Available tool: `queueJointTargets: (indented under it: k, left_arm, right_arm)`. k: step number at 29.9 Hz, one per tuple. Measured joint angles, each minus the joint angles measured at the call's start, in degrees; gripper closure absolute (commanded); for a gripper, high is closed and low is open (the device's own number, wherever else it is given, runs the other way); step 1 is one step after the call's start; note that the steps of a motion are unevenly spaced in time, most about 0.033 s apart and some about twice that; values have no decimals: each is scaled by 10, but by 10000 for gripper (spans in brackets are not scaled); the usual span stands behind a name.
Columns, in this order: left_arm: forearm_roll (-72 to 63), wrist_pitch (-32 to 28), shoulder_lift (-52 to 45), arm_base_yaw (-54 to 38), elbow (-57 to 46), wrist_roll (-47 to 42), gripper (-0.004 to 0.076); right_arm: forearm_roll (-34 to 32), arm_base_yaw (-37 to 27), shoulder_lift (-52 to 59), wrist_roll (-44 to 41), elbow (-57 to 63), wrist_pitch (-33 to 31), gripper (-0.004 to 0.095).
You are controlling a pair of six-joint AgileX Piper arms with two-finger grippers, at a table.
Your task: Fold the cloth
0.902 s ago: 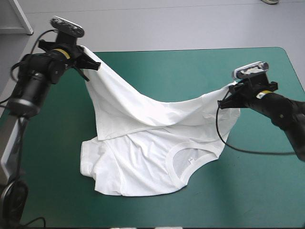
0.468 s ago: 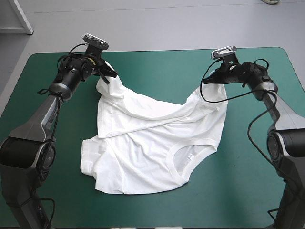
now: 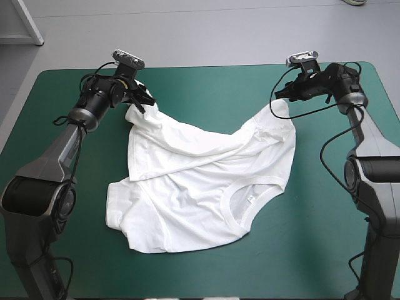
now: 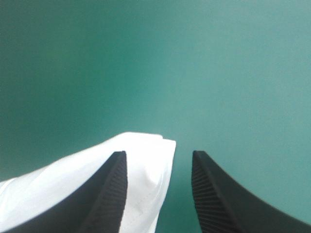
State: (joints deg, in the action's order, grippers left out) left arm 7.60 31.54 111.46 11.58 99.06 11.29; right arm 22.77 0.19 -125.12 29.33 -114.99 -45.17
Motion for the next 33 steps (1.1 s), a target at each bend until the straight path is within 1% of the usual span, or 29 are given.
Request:
queueJointTargets:
  k: [3, 6, 9, 12, 15, 19, 21, 23, 26, 28, 30, 33]
  left_arm:
    - [0, 23, -27, 0, -3, -1, 328]
    - [-1, 46, -82, 0, -4, -16, 328]
    - [-5, 82, -154, 0, -8, -40, 328]
    - [-38, 123, -223, 0, -39, -48, 328]
    - [-89, 165, -299, 0, -109, -54, 328]
    - [-169, 187, -402, 0, -236, -56, 328]
    - [-195, 197, -452, 0, -293, -57, 328]
    - [-207, 220, -497, 0, -345, -62, 328]
    - [-211, 280, -553, 0, -425, -79, 328]
    - [-212, 309, -577, 0, -472, -89, 328]
    - [-213, 321, -588, 0, -518, -97, 328]
    - [-223, 324, -590, 0, -568, -102, 328]
  right_arm:
    - [0, -4, 17, 1, 0, -20, 486]
    - [5, -14, 56, 1, 0, -39, 487]
    - [34, -29, 111, 1, 0, -62, 487]
    - [67, -43, 171, 0, -1, -94, 505]
    - [76, -50, 227, -13, 3, -128, 508]
    - [78, -52, 284, -24, 37, -178, 508]
    - [77, -52, 312, -27, 68, -191, 508]
    - [75, -53, 339, -31, 96, -191, 508]
    - [74, -53, 390, -33, 150, -182, 508]
    - [74, -53, 421, -34, 184, -175, 507]
    - [74, -53, 451, -34, 216, -168, 508]
    - [74, -53, 483, -34, 251, -159, 508]
